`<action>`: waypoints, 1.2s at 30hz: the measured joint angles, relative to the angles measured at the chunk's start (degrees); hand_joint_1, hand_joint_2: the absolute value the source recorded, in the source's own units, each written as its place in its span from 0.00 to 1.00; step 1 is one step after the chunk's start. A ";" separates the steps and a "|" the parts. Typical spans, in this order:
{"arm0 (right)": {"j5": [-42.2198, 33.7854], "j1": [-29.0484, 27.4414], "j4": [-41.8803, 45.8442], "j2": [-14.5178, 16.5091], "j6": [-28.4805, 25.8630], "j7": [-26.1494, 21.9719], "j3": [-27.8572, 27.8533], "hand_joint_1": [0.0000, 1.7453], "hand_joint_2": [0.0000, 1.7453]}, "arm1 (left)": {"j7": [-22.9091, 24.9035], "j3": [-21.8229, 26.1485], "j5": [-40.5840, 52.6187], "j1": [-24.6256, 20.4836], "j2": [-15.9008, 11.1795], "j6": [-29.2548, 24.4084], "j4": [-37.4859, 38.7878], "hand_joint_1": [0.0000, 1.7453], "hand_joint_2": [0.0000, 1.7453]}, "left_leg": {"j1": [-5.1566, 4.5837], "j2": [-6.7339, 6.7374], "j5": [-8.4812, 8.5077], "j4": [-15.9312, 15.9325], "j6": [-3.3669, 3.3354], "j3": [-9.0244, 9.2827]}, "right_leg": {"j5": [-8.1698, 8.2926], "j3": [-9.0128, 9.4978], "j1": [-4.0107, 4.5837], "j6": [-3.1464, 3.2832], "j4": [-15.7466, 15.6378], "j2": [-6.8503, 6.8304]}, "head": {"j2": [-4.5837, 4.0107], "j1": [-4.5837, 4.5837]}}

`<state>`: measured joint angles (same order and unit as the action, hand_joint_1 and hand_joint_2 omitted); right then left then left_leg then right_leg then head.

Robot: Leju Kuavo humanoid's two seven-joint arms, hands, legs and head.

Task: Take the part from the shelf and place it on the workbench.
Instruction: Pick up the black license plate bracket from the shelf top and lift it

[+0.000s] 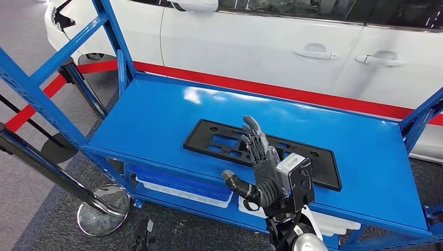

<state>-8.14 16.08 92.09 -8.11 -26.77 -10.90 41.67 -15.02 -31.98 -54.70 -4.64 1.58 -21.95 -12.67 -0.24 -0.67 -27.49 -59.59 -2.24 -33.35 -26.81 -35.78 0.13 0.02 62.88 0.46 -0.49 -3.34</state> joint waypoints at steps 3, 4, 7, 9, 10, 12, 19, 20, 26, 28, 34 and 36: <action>0.62 0.22 -0.92 0.27 0.00 0.11 0.51 0.00 1.00 | -0.60 -0.64 0.55 -0.05 0.08 0.21 0.02 0.00 0.00 | 0.04 -0.11 -0.27 0.46 0.73 0.23 | 0.53 1.21 0.45 0.51 -3.30 0.02 | 0.01 -0.03; 0.84 0.25 -1.13 0.34 0.00 0.11 0.67 0.00 0.75 | -0.81 -0.82 0.75 -0.05 0.07 0.08 0.03 0.00 0.00 | 0.06 -0.04 -0.41 0.63 1.03 0.29 | 0.59 1.47 0.28 0.67 -3.68 0.03 | 0.01 -0.06; 1.23 0.38 -1.61 0.71 0.00 0.12 1.00 0.00 0.50 | -0.93 -1.14 1.27 -0.20 0.03 -0.56 0.03 0.00 0.00 | 0.08 0.16 -2.57 -3.48 1.97 -1.52 | 0.64 3.02 -0.35 1.25 -5.23 -0.11 | -0.01 -0.12; 1.27 0.43 -1.93 0.90 0.01 0.15 1.11 0.00 1.00 | -0.94 -1.51 1.42 -0.20 0.02 -0.73 0.04 0.00 0.00 | 0.30 0.21 -4.81 -10.66 2.49 -5.62 | 0.28 3.65 -0.36 1.55 -5.43 -0.24 | -0.01 -0.14; 1.30 0.42 -2.11 0.94 0.01 0.17 1.16 0.00 1.00 | -0.94 -1.70 1.45 -0.13 0.01 -0.76 0.04 0.00 0.00 | 0.44 0.23 -5.15 -13.43 2.70 -7.55 | 0.05 3.89 -0.37 1.60 -5.43 -0.24 | 0.00 -0.14; 1.65 0.41 -2.49 1.00 -0.03 0.28 1.30 0.00 1.00 | -0.88 -1.94 1.49 0.00 -0.04 -0.79 0.05 0.00 0.00 | 0.72 0.27 -2.78 -13.16 3.00 -8.72 | -0.51 4.54 -0.42 1.54 -5.42 -0.12 | 0.00 -0.15; 2.59 0.15 -2.66 1.58 2.24 1.07 2.06 0.00 1.00 | -0.43 -2.31 1.18 -0.11 -0.27 -0.96 0.08 0.00 0.00 | 0.60 0.17 3.20 1.29 1.77 -2.67 | -2.19 5.63 -0.32 0.07 -5.34 0.34 | 0.01 -0.07; 3.33 0.10 -2.45 1.75 2.90 1.05 2.38 0.00 1.00 | -0.53 -2.41 0.98 -0.10 -0.32 -1.08 0.08 0.00 0.00 | 0.68 0.18 3.16 1.64 1.47 -2.37 | -2.52 5.66 -0.36 -0.11 -5.12 0.32 | 0.00 -0.05; 14.03 0.07 -1.34 4.31 3.60 2.86 6.87 0.00 1.00 | -2.12 -2.56 -0.84 -0.38 -0.45 -1.37 0.09 0.00 0.00 | 0.83 0.36 2.40 2.31 0.25 -0.90 | -7.97 -3.58 -0.75 -0.84 11.21 0.10 | -0.01 0.29; 16.03 0.18 -1.29 5.06 3.16 3.08 8.30 0.00 1.00 | -2.43 -2.56 -1.28 -0.36 -0.46 -1.39 0.10 0.00 0.00 | 0.86 0.22 2.00 2.17 0.41 -0.48 | -4.47 -3.18 -0.95 -0.88 8.07 0.05 | -0.01 0.31; 16.41 0.51 -1.01 7.13 4.32 2.26 12.21 0.00 1.00 | -3.55 -2.55 -4.61 -0.46 -0.49 -3.89 0.11 0.00 0.00 | 0.66 0.03 1.01 1.60 2.25 -0.20 | 0.34 1.46 -0.78 -0.04 -3.60 0.22 | 0.00 0.19; 16.77 0.65 -0.95 7.38 4.72 2.08 12.86 0.00 1.00 | -4.45 -2.51 -6.48 -0.45 -0.49 -4.84 0.12 0.00 0.00 | 0.83 0.18 0.06 0.50 2.79 -0.56 | 0.46 1.71 -0.84 0.61 -3.96 0.25 | -0.01 0.10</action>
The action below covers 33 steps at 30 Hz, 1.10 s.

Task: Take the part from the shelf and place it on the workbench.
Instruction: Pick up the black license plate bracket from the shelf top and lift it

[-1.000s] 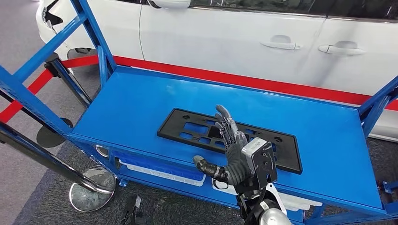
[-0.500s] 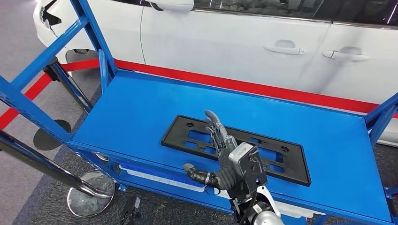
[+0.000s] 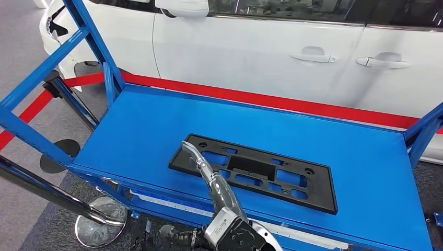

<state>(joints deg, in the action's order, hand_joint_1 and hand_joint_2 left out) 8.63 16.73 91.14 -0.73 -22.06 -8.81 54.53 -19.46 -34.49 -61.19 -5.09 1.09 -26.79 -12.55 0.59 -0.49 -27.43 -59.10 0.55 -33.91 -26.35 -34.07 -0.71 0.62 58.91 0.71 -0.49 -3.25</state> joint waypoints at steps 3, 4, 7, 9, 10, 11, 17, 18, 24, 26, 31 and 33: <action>0.75 0.21 0.05 0.21 -0.64 0.72 0.61 0.00 1.00 | -1.20 0.33 -3.32 0.06 0.08 -0.48 0.00 0.00 0.00 | 0.09 0.15 -4.70 -9.14 0.52 -4.24 | -0.07 0.35 0.02 0.74 -0.24 -0.19 | -0.01 -0.30; 0.72 0.24 -0.02 0.23 -1.00 1.02 0.70 0.00 0.75 | -1.52 0.52 -4.32 0.18 0.16 -0.50 0.00 0.00 0.00 | 0.09 0.15 -5.91 -12.67 0.60 -6.03 | -0.14 0.36 0.13 0.87 -0.20 -0.21 | 0.00 -0.34; 0.30 0.31 -0.49 0.23 -1.81 1.01 0.83 0.00 0.00 | -2.49 1.34 -6.24 0.48 0.43 -0.86 0.00 0.00 0.00 | 0.04 0.15 -3.57 -12.37 0.27 -6.40 | -0.42 0.58 0.45 1.09 -0.03 -0.03 | -0.01 -0.36; -0.29 0.40 -0.80 0.26 -2.18 0.62 0.87 0.00 0.00 | -2.80 2.01 -6.89 0.44 0.48 -1.63 0.01 0.00 0.00 | -0.19 0.14 0.26 -4.68 -0.43 -2.75 | -0.71 0.94 0.62 1.02 0.03 0.10 | 0.00 -0.32; -0.64 0.46 -0.95 0.27 -2.34 0.40 0.87 0.00 0.00 | -2.79 2.31 -7.03 0.39 0.48 -2.05 0.01 0.00 0.00 | -0.39 0.12 1.22 -1.62 -0.75 -1.28 | -0.80 1.00 0.68 0.89 0.07 0.13 | 0.01 -0.31; -0.98 0.49 -1.10 0.27 -2.54 0.18 0.88 0.00 0.00 | -2.73 2.58 -7.16 0.36 0.48 -2.35 0.02 0.00 0.00 | -0.62 0.09 1.57 0.14 -1.00 -0.41 | -0.81 0.99 0.69 0.67 0.08 0.12 | 0.01 -0.28; -2.08 0.69 -2.17 0.29 -3.68 -0.27 0.88 0.00 0.00 | -2.07 3.72 -7.17 0.37 0.73 -2.59 0.13 0.00 0.00 | -0.29 0.34 2.56 2.41 -2.15 0.32 | -4.56 -0.73 0.53 -0.85 4.42 -0.15 | 0.01 -0.14; -1.96 0.71 -2.40 0.29 -4.04 -0.24 0.88 0.00 0.00 | -2.07 3.83 -7.01 0.32 0.84 -2.56 0.15 0.00 0.00 | -0.31 0.38 2.64 2.43 -2.25 0.21 | -6.58 -1.98 0.47 -1.08 7.74 -0.18 | 0.01 -0.12; 0.52 1.05 -4.10 0.28 -6.67 0.86 0.88 0.00 0.00 | -2.04 3.91 -5.96 0.34 1.81 -1.39 0.17 0.00 0.00 | -0.12 0.53 2.90 1.05 -2.05 -1.30 | -4.71 0.82 -0.65 -2.17 6.15 -0.39 | 0.01 -0.09; 0.86 1.33 -4.52 0.35 -6.94 0.99 0.88 0.00 0.00 | -2.13 3.91 -5.82 0.33 2.08 -1.11 0.17 0.00 0.00 | -0.16 0.43 3.10 0.39 -1.40 -1.92 | -3.29 3.29 -0.57 -1.99 1.43 -0.24 | 0.01 -0.10; 0.98 1.57 -5.37 0.63 -7.01 0.99 0.88 0.00 0.00 | -2.16 3.91 -5.75 0.52 2.42 -0.99 0.23 0.00 0.00 | 0.17 0.29 2.13 -1.33 0.45 -3.60 | -1.68 1.82 -0.24 0.22 0.61 -0.19 | 0.01 -0.20; 1.00 1.65 -5.61 0.86 -7.01 0.99 0.88 0.00 0.00 | -2.16 3.91 -5.75 0.54 2.55 -0.99 0.24 0.00 0.00 | 0.25 0.32 -2.81 -7.08 0.79 -5.72 | -0.61 0.64 -0.17 0.96 0.50 -0.37 | 0.01 -0.53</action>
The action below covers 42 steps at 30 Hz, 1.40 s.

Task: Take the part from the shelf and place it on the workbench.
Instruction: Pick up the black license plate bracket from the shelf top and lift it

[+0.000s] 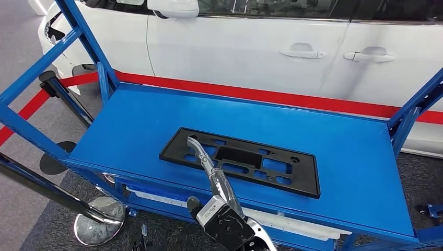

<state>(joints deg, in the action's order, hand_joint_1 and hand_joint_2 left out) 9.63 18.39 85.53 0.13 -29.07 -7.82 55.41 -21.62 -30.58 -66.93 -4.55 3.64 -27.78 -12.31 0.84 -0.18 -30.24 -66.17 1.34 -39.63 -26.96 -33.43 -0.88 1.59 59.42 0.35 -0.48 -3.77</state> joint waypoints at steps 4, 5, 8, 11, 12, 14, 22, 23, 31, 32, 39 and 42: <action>0.01 0.00 -0.61 0.07 0.00 -0.01 0.00 0.00 0.00 | 0.00 0.00 0.01 0.02 0.10 0.00 0.00 0.00 0.00 | -0.13 0.00 -3.54 -7.99 -0.20 -0.23 | 1.87 -2.56 0.66 0.41 0.08 -0.22 | 0.00 -0.17; 0.01 0.01 -0.74 0.07 0.00 -0.01 0.00 0.00 0.00 | 0.01 0.00 0.01 0.01 0.11 0.00 0.00 0.00 0.00 | -0.29 -0.01 -2.20 -5.33 -0.54 2.13 | 2.32 -3.10 0.77 0.40 0.09 -0.21 | 0.00 -0.17; 0.01 0.08 -0.89 0.19 0.00 -0.01 0.00 0.00 0.00 | -0.02 0.00 0.01 -0.21 0.12 0.00 0.01 0.00 0.00 | -1.11 -0.08 -0.16 6.55 -1.73 10.51 | 3.56 -4.01 0.89 0.01 0.03 -0.18 | 0.00 -0.15; 0.03 0.18 -1.00 0.40 0.00 -0.01 0.00 0.00 0.00 | -0.06 0.00 0.01 -0.29 0.11 -0.01 0.03 0.00 0.00 | -1.54 -0.09 0.49 9.72 -2.46 11.45 | 4.90 -4.16 0.73 -0.87 -0.60 -0.24 | 0.00 -0.28; 0.04 0.21 -1.08 0.41 -0.01 -0.01 0.00 0.00 0.00 | -0.06 0.00 0.02 -0.29 0.14 -0.01 0.04 0.00 0.00 | -1.44 0.06 1.18 10.19 -2.76 11.26 | 4.80 -4.33 0.71 -1.14 -0.60 -0.20 | 0.00 -0.34; 0.05 0.25 -1.27 0.40 -0.04 -0.01 0.00 0.00 0.00 | -0.07 0.00 0.05 -0.36 0.22 0.01 0.07 0.00 0.00 | -1.09 0.35 2.76 11.03 -3.48 10.58 | 1.64 -5.33 0.73 -1.65 1.77 -0.13 | 0.00 -0.13; -0.08 0.43 -2.79 0.43 -0.32 0.01 0.02 0.00 0.25 | 0.24 0.00 0.48 -0.39 0.55 0.08 0.11 0.00 0.00 | -0.70 0.75 5.87 9.16 -3.04 4.30 | -1.77 -0.60 -0.68 -3.63 6.37 -0.23 | 0.00 0.08; -0.08 0.52 -2.96 0.48 -0.35 0.01 0.02 0.00 0.50 | 0.44 0.00 0.50 -0.39 0.57 0.09 0.13 0.00 0.00 | -0.70 0.76 5.95 8.63 -2.71 3.61 | -1.88 1.51 -0.65 -3.54 2.96 -0.19 | 0.00 0.05; 0.66 0.61 -4.24 0.61 -0.97 0.32 0.03 0.00 1.00 | 2.07 0.00 0.43 -0.27 0.93 0.52 0.27 0.00 0.00 | -0.14 0.69 1.83 0.18 -0.39 -1.14 | -2.06 2.81 -0.19 -0.96 -1.41 -0.33 | 0.00 -0.41; 1.64 0.80 -4.46 0.63 -1.18 0.70 0.10 0.00 1.00 | 2.48 -0.01 0.62 -0.22 0.98 0.71 0.27 0.00 0.00 | -0.13 0.69 0.35 -3.62 -0.28 -2.67 | -2.02 2.78 -0.08 -0.85 -1.38 -0.40 | 0.00 -0.45; 13.06 8.95 -11.95 4.13 -4.00 4.83 2.26 0.00 1.00 | 5.80 -0.99 3.42 -0.42 1.13 1.97 0.28 0.00 0.00 | -0.63 0.29 7.03 3.92 -1.33 1.33 | -2.92 2.60 0.36 -0.74 -0.54 0.43 | 0.00 -0.43; 17.37 13.14 -17.74 6.22 -4.81 7.24 3.14 0.00 1.00 | 6.73 -1.97 4.60 -0.50 1.21 2.31 0.29 0.00 0.00 | -1.04 0.16 6.85 5.73 -1.63 2.18 | -2.91 2.46 0.25 -1.36 -0.61 0.37 | 0.00 -0.46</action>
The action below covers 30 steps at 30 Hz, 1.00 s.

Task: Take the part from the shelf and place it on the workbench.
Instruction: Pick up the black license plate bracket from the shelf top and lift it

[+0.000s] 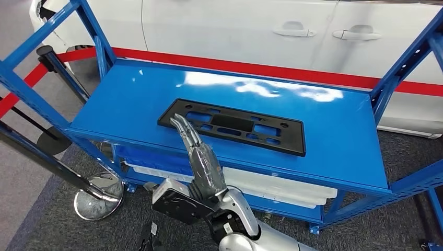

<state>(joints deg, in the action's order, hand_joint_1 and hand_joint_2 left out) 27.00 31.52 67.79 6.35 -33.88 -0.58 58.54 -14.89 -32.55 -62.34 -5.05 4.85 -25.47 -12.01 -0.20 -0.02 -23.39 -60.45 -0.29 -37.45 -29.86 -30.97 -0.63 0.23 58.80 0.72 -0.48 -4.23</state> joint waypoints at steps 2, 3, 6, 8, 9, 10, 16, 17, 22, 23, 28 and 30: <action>2.31 3.75 -5.80 1.49 -0.24 1.12 0.42 0.00 1.00 | 0.59 -0.62 0.78 -0.14 0.11 0.25 0.01 0.00 0.00 | 0.27 -0.13 -0.38 1.73 -0.46 0.81 | -1.03 -0.88 -0.01 -0.40 1.23 -0.24 | 0.00 0.10; 2.91 5.73 -9.14 2.25 -0.32 1.29 0.55 0.00 1.00 | 0.82 -0.99 1.04 -0.25 0.21 0.34 0.01 0.00 0.00 | 0.48 -0.19 -0.55 2.59 -0.80 1.21 | -2.23 -2.07 0.04 -0.59 3.40 -0.34 | 0.00 0.16; 3.86 9.21 -17.40 3.83 -0.44 1.51 0.82 0.00 1.00 | 1.30 -2.24 1.55 -0.31 0.55 0.61 0.01 0.00 0.00 | 0.55 -0.29 -0.70 2.90 -1.33 1.36 | -5.50 -7.69 -0.09 -1.08 13.76 -0.43 | 0.00 0.30; 4.96 10.64 -21.89 4.63 -0.38 2.53 1.06 0.00 1.00 | 1.56 -3.01 1.96 -0.23 0.67 0.74 0.01 0.00 0.00 | 0.65 -0.35 -0.80 2.56 -1.29 1.31 | -3.76 -9.07 -0.46 -1.45 14.93 -0.45 | 0.00 0.32; 5.71 11.70 -24.06 5.12 -0.32 3.27 1.32 0.00 1.00 | 1.63 -3.43 2.13 -0.24 0.71 0.79 0.01 0.00 0.00 | 0.75 -0.39 -0.95 2.21 -1.15 1.25 | -1.62 -8.27 -0.71 -1.62 12.44 -0.48 | 0.00 0.32; 6.61 12.86 -26.06 5.63 -0.23 4.07 1.63 0.00 1.00 | 1.66 -3.86 2.27 -0.27 0.74 0.85 0.01 0.00 0.00 | 0.84 -0.40 -1.17 1.73 -0.91 1.10 | 0.25 -6.99 -0.94 -1.79 9.09 -0.50 | 0.00 0.31; 14.36 18.00 -33.89 7.21 1.18 10.51 4.06 0.00 1.00 | 1.90 -6.04 2.98 -0.15 0.88 1.28 0.03 0.00 0.00 | 0.82 -0.30 -1.51 -0.13 0.81 -0.41 | 2.30 -4.95 -0.63 -0.28 2.97 -0.06 | 0.00 0.33; 14.72 18.61 -34.71 7.32 1.25 10.83 4.38 0.00 1.00 | 1.92 -6.32 3.02 -0.12 0.92 1.30 0.03 0.00 0.00 | 0.89 -0.26 -2.18 -0.78 1.04 -0.71 | 2.52 -4.95 -0.68 0.09 2.84 -0.08 | 0.00 0.32; 15.25 19.90 -38.03 7.96 1.38 11.30 5.64 0.00 1.00 | 1.93 -7.37 3.06 -0.12 1.04 1.33 0.03 0.00 0.00 | 0.95 -0.17 -9.45 -14.56 1.52 -5.47 | 3.17 -5.16 -0.36 1.04 2.66 -0.36 | 0.00 0.22; 15.55 19.95 -38.60 7.98 1.48 11.50 5.87 0.00 1.00 | 1.95 -7.45 3.06 -0.12 1.05 1.36 0.03 0.00 0.00 | 0.94 -0.18 -8.99 -14.40 1.43 -4.94 | 3.23 -5.19 -0.27 1.06 2.66 -0.40 | 0.00 0.22; 19.81 21.76 -40.86 8.19 4.82 14.62 7.07 0.00 1.00 | 2.18 -8.40 3.23 -0.31 1.13 1.62 0.03 0.00 0.00 | 0.54 -0.33 -4.36 -0.45 0.52 3.44 | 3.77 -5.45 -0.07 0.32 2.60 -0.23 | 0.00 0.26; 21.95 22.36 -41.65 8.16 7.13 15.91 7.56 0.00 1.00 | 2.27 -8.59 3.27 -0.29 1.20 1.63 0.03 0.00 0.00 | 0.21 -0.38 -4.26 0.40 0.06 3.53 | 4.21 -5.66 -0.06 -0.38 2.36 -0.21 | 0.00 0.28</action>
<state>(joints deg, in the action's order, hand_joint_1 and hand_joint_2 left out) 48.95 53.89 26.14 14.50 -26.76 15.33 66.10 -12.62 -41.13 -59.07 -5.33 6.04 -23.84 -11.98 0.01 -0.40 -27.65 -60.04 -0.23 -33.92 -25.65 -36.63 -0.69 -0.15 61.16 0.51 -0.48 -3.95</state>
